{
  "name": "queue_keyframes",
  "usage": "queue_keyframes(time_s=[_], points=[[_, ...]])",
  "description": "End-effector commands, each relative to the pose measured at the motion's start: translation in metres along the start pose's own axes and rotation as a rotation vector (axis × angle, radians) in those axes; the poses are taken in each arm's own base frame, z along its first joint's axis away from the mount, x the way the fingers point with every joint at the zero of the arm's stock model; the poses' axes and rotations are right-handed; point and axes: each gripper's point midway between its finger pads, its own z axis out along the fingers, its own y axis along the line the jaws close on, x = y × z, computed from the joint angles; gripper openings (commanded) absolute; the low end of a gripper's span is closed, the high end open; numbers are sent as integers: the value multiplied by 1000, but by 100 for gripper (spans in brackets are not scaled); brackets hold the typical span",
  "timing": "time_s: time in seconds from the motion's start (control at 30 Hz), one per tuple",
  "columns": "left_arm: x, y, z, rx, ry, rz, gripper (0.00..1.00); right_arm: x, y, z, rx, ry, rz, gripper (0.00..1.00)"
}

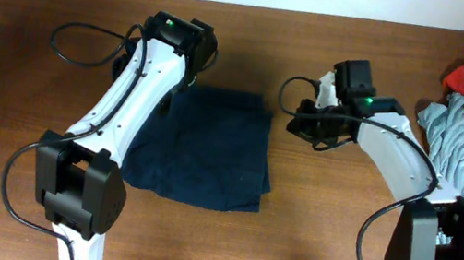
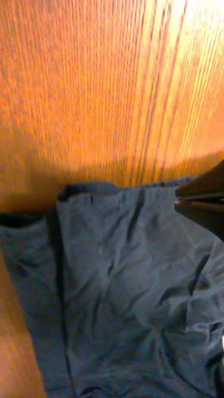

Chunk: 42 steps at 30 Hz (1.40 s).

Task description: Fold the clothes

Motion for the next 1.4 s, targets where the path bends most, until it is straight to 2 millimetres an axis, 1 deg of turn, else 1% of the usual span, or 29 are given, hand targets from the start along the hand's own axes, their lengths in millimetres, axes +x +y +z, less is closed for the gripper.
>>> queue_keyframes(time_s=[0.0,0.1,0.27,0.4,0.53,0.6,0.67,0.77,0.8,0.87,0.9,0.97,1.03,1.07,1.1,1.2,1.27,1.3,1.37], points=[[-9,5,-16,-20,-81,-1,0,-1,-3,-1,10,-4,16,4],[-15,-16,-23,3,-119,-4,0,-1,-3,-1,9,-4,16,4],[-25,-70,-40,159,-177,5,0,-1,-3,-1,10,-4,8,4],[-28,-105,-53,246,-213,24,1,-1,-4,-1,11,-5,9,4],[-24,-132,-56,276,-209,40,0,-3,-12,-4,20,-5,36,4],[-22,-141,-54,268,-201,60,0,-3,-22,-7,50,-6,82,4],[-21,-146,-52,257,-199,68,1,-2,-36,-11,100,-6,134,4],[-26,-130,-50,173,-223,47,0,-1,-57,-17,169,-8,177,4],[-28,-123,-49,142,-232,43,0,-2,-62,-19,174,-12,188,4],[-32,-104,-46,72,-240,33,1,-4,-63,-22,153,-11,168,4],[-33,-94,-44,48,-234,28,1,-5,-58,-21,123,-7,147,4],[-33,-80,-40,22,-212,20,1,-5,-42,-19,29,10,90,4],[-33,-68,-34,14,-185,6,0,-3,-29,-14,-21,24,70,4],[-34,-60,-30,10,-169,-7,1,-1,-22,-7,-28,31,48,4],[-34,-56,-29,10,-164,-14,1,1,-19,-1,-30,41,36,4],[-40,-42,-33,17,-167,-50,0,12,-3,27,-58,93,-1,4],[-43,-34,-40,27,-178,-70,0,20,10,46,-93,130,-6,4],[-45,-31,-46,34,-191,-74,1,24,21,56,-138,147,-31,4],[-49,-30,-55,66,-212,-60,1,29,39,70,-210,168,-74,4]])
